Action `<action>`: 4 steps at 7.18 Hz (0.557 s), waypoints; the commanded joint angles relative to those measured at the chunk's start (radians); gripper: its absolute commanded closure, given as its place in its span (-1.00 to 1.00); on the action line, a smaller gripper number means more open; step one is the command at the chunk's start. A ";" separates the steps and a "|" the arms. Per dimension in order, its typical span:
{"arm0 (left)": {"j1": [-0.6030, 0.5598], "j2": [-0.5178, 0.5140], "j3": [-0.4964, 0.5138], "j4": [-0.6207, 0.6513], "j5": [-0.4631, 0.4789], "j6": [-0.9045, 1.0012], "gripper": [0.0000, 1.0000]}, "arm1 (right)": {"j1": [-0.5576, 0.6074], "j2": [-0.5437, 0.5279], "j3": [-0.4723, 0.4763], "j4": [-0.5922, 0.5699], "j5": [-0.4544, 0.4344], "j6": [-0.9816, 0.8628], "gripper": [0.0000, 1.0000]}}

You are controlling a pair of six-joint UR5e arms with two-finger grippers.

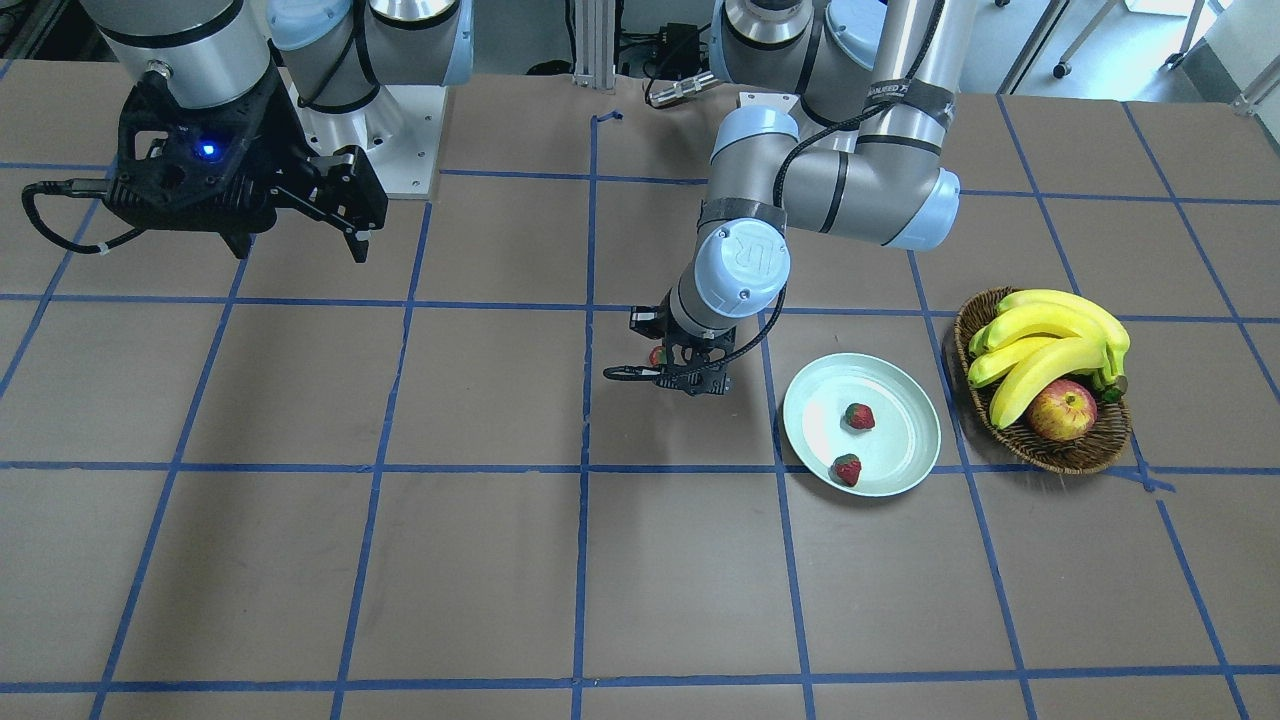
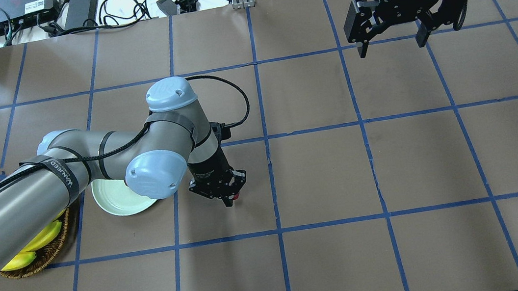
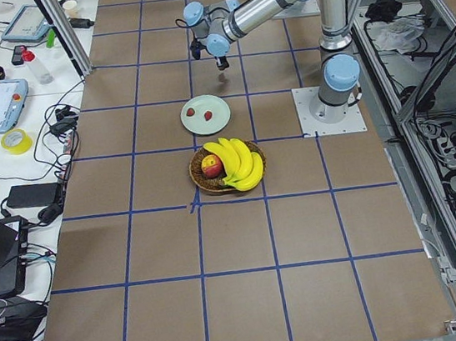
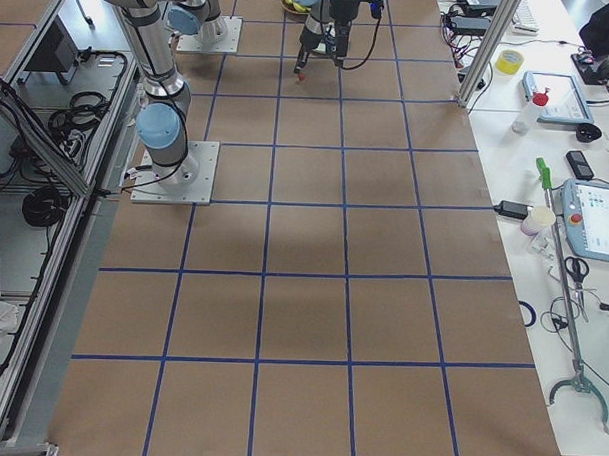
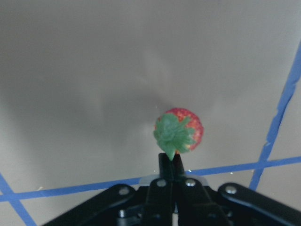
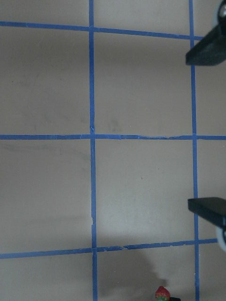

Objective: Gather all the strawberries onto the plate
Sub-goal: 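Carry the last strawberry over the plate and release it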

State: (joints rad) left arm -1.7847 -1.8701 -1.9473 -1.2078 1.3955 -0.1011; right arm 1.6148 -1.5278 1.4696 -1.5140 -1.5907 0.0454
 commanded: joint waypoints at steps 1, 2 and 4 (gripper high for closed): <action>0.011 0.006 0.045 -0.001 0.049 0.066 1.00 | 0.001 0.000 0.000 0.000 0.000 -0.001 -1.00; 0.077 0.011 0.095 -0.033 0.087 0.087 1.00 | 0.001 0.000 0.000 0.000 0.000 -0.001 -1.00; 0.257 0.009 0.139 -0.053 0.091 0.285 1.00 | 0.001 0.000 0.000 0.000 0.000 -0.001 -1.00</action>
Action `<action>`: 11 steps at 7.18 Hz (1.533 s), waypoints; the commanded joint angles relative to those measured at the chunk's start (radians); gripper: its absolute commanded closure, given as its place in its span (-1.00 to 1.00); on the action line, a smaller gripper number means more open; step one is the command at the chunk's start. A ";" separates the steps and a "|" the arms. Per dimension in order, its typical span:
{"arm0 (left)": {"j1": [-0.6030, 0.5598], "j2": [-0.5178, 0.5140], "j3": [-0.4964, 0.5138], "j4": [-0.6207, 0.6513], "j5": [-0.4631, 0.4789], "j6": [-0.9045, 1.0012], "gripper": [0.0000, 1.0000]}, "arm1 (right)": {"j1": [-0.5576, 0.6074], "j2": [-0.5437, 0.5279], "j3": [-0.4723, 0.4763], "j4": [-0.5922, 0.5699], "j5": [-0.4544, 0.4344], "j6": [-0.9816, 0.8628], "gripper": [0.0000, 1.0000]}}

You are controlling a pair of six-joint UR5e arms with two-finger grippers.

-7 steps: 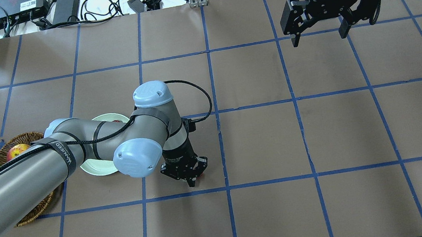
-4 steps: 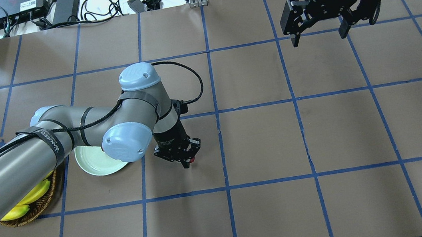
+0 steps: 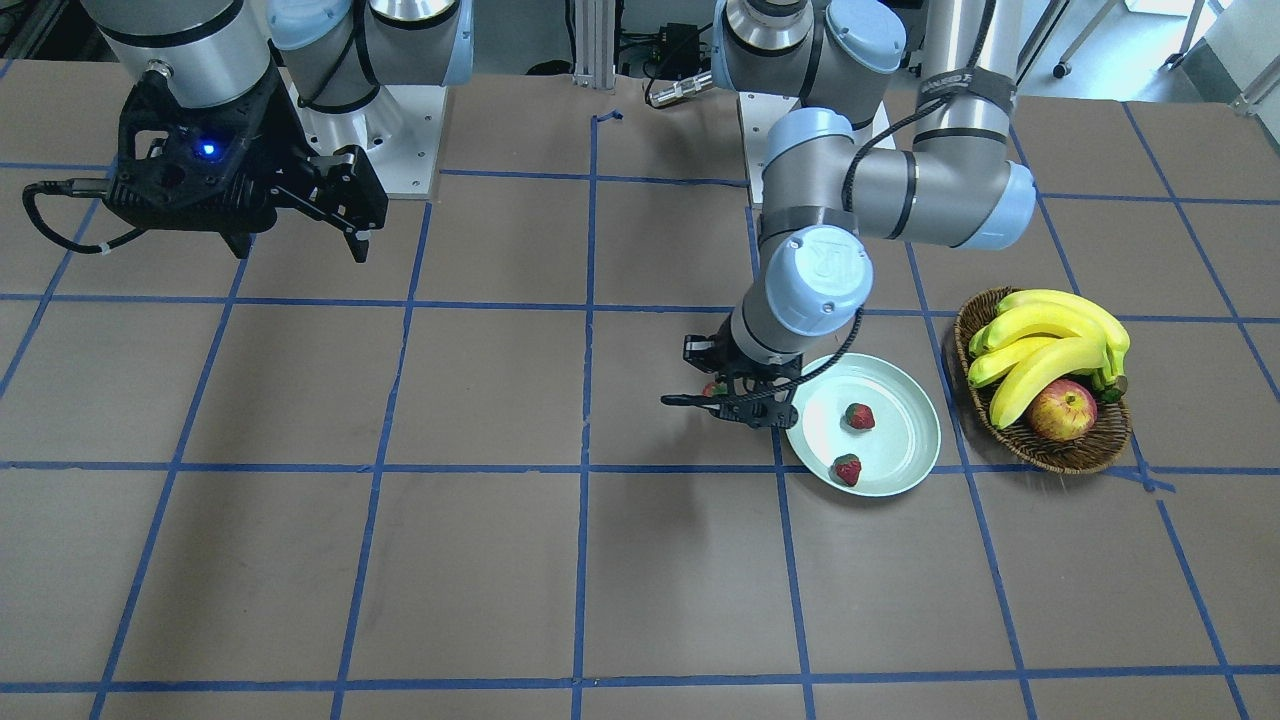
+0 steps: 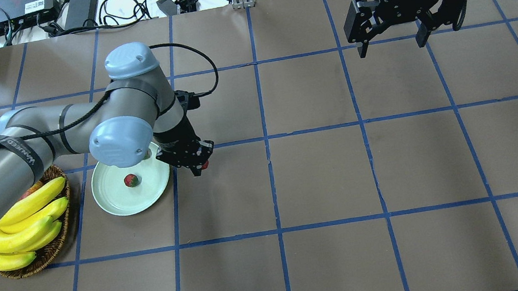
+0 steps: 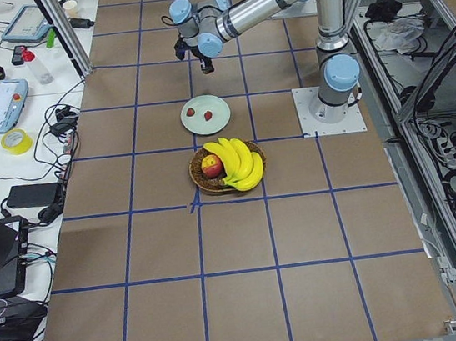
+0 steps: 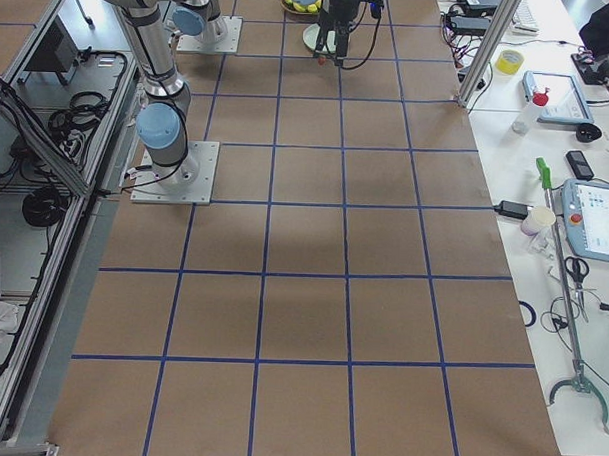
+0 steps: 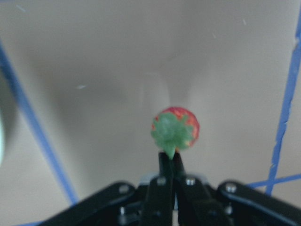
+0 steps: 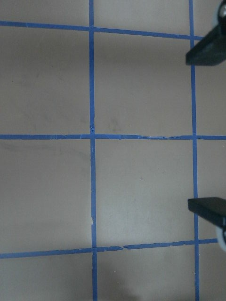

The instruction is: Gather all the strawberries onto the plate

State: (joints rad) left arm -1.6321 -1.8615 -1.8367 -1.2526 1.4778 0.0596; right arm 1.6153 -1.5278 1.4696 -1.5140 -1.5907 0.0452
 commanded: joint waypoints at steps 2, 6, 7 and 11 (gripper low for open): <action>0.211 -0.019 0.031 -0.004 0.060 0.239 1.00 | 0.000 0.000 0.000 0.000 0.000 -0.001 -1.00; 0.219 -0.015 0.048 -0.039 0.131 0.237 -1.00 | 0.000 0.000 0.000 0.000 0.000 -0.001 -1.00; 0.218 0.007 0.078 -0.048 0.133 0.218 -1.00 | -0.001 0.000 0.000 0.000 -0.002 -0.001 -1.00; 0.198 0.097 0.330 -0.192 0.167 0.063 -1.00 | -0.002 -0.002 -0.002 0.001 0.002 -0.001 -1.00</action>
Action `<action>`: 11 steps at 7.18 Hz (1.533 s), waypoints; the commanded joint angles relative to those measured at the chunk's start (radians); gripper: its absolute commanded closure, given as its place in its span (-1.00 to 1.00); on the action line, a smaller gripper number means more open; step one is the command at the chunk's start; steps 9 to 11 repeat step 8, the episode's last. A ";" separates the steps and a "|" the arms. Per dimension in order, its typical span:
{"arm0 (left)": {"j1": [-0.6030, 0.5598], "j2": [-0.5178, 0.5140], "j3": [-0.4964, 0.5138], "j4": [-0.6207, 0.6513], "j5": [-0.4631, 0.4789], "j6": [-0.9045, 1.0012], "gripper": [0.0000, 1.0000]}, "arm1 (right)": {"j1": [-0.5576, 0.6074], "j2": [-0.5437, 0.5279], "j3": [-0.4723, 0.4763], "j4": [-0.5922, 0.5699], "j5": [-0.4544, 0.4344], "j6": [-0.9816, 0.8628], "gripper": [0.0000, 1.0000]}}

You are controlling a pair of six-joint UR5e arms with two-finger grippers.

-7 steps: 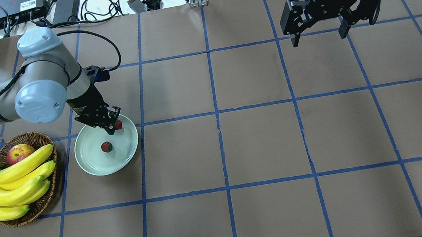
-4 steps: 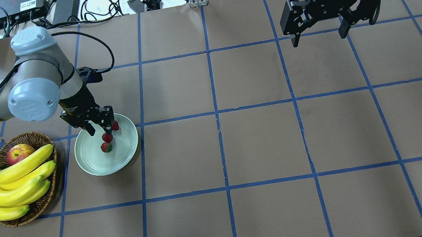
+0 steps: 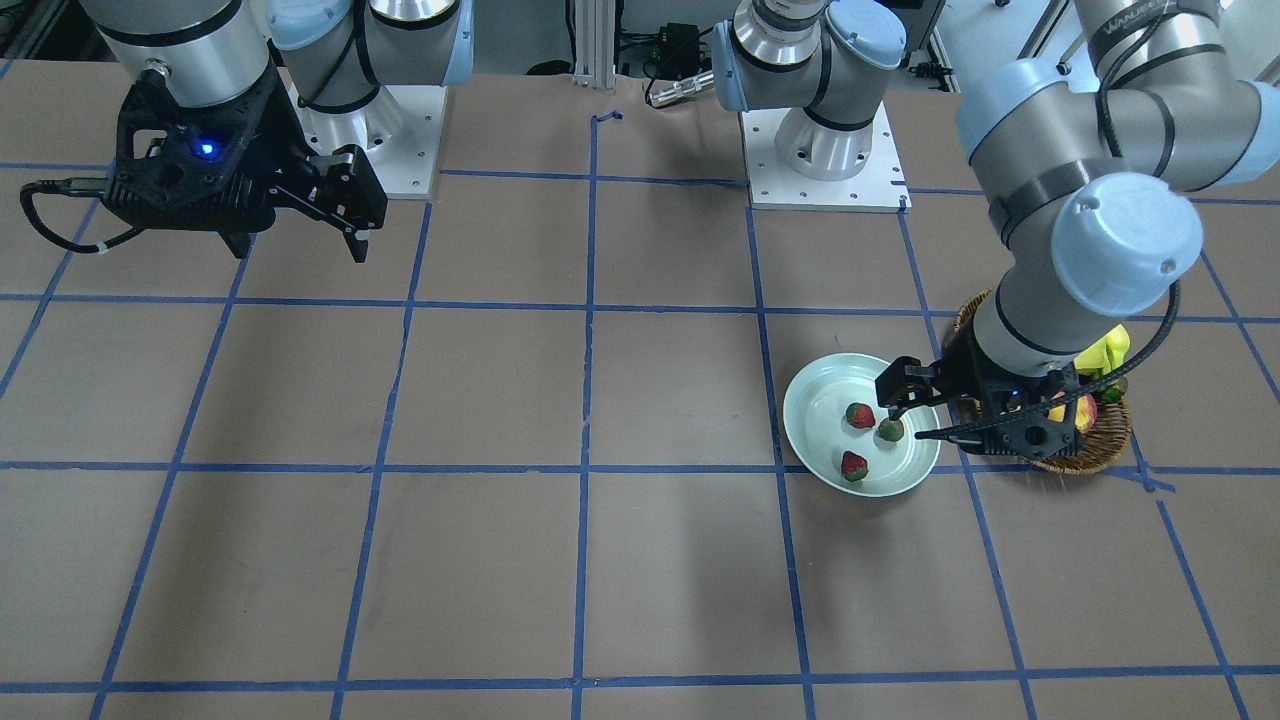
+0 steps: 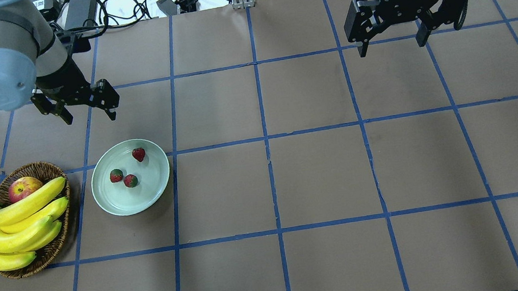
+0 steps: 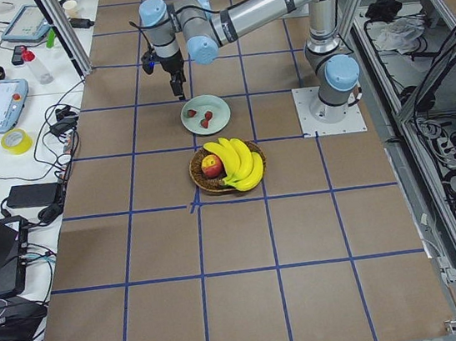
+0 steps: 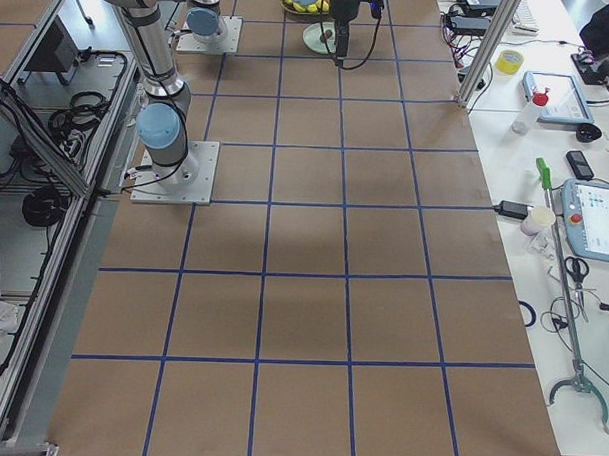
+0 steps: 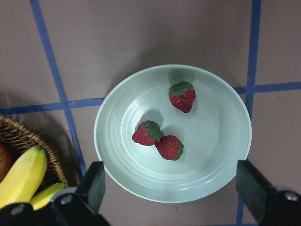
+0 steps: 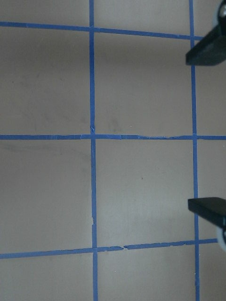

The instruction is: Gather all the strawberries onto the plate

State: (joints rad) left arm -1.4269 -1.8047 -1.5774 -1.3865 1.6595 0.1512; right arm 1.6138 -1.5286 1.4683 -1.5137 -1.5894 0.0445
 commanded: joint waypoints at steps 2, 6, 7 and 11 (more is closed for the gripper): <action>-0.041 0.147 0.091 -0.130 -0.061 -0.079 -1.00 | 0.000 -0.001 -0.002 0.000 0.005 0.000 -1.00; -0.127 0.206 0.073 -0.190 -0.061 -0.202 -1.00 | 0.000 -0.001 -0.002 0.001 0.005 0.000 -1.00; -0.127 0.211 0.073 -0.190 -0.060 -0.202 -1.00 | 0.000 -0.001 -0.006 0.001 0.005 0.000 -1.00; -0.127 0.214 0.070 -0.200 -0.060 -0.202 -1.00 | 0.001 -0.001 -0.006 0.001 0.005 0.000 -1.00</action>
